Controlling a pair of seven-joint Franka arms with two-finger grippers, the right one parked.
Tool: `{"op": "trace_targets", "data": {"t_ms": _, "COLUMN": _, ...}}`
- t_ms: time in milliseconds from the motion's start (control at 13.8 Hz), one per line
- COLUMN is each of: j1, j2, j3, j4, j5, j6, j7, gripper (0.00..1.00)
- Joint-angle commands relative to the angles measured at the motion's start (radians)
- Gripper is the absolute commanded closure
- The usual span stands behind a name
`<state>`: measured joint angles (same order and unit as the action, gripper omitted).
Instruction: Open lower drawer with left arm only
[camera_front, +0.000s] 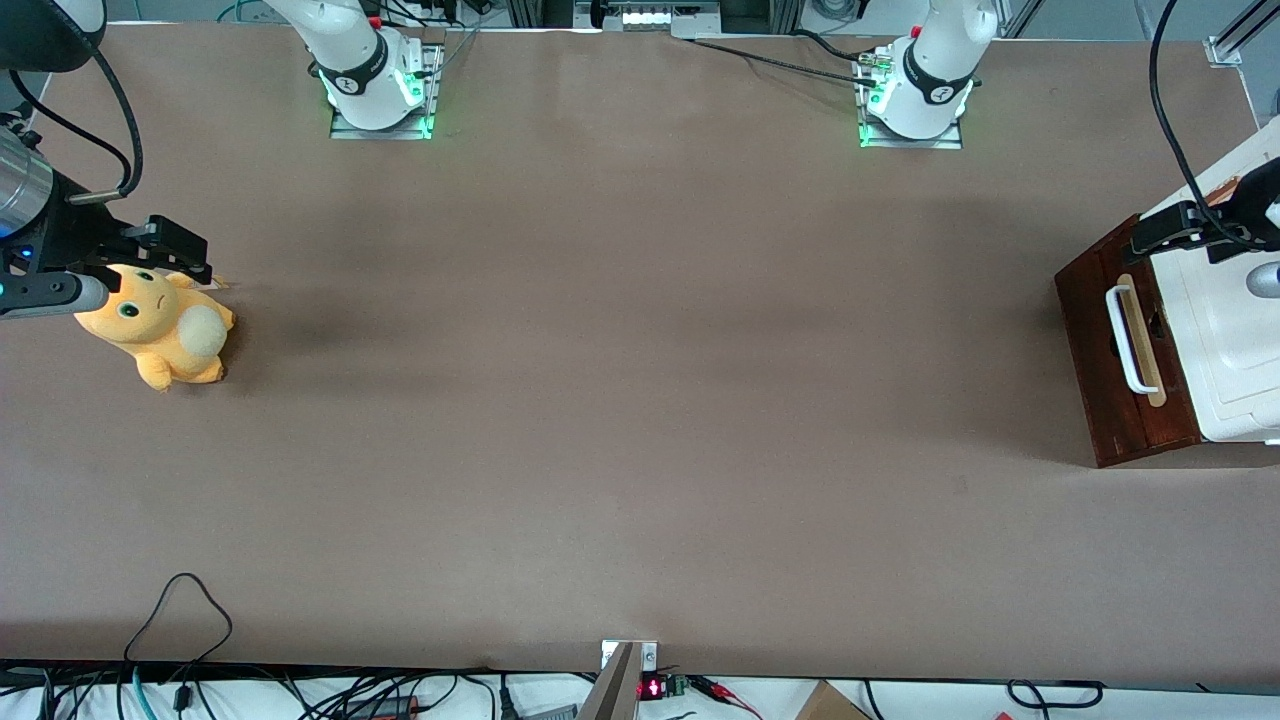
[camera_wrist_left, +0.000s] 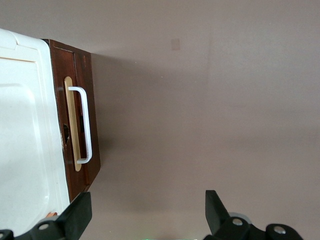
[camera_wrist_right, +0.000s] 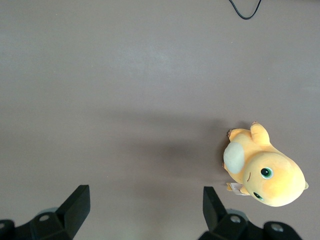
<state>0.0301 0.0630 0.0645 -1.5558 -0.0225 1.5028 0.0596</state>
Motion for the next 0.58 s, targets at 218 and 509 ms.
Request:
{"op": "trace_targets", "data": {"t_ms": 218, "j1": -0.015, "j2": 0.040, "j3": -0.088, "j4": 0.028, "j5": 0.170, "j6": -0.012, "j7": -0.096, "gripper": 0.00}}
{"op": "trace_targets", "data": {"t_ms": 509, "j1": -0.012, "j2": 0.063, "j3": -0.216, "j4": -0.019, "j5": 0.424, "j6": -0.030, "j7": -0.274, "gripper": 0.00}}
